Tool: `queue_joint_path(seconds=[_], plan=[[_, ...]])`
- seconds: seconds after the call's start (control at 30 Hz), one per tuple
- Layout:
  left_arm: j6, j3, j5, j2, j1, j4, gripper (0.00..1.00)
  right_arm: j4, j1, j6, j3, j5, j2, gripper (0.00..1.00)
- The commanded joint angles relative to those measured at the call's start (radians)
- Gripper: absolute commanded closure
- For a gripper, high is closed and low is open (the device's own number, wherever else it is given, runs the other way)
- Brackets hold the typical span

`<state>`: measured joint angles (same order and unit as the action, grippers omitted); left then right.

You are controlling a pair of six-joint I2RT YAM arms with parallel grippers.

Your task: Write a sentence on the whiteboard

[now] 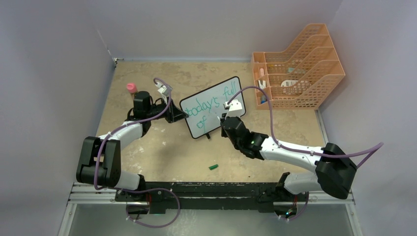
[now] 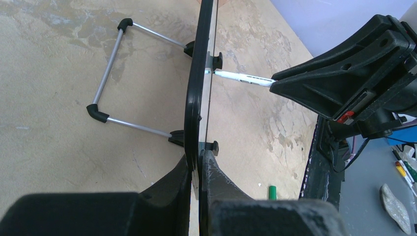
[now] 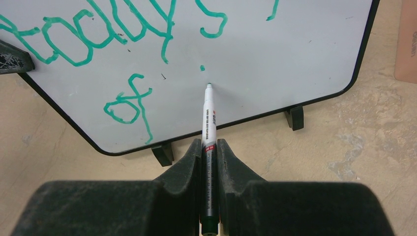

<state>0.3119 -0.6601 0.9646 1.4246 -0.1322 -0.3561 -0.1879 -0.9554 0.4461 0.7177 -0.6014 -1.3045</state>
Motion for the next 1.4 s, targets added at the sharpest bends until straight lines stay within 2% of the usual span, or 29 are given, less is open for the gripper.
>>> queue_joint_path(seconds=[0.0, 1.37], plan=[[-0.027, -0.036, 0.01, -0.01, -0.004, -0.02, 1.0, -0.046, 0.003, -0.014, 0.05, 0.002, 0.001, 1.0], [-0.027, -0.035, 0.01, -0.013, -0.004, -0.018, 1.0, 0.016, 0.003, 0.023, -0.001, 0.016, -0.014, 1.0]])
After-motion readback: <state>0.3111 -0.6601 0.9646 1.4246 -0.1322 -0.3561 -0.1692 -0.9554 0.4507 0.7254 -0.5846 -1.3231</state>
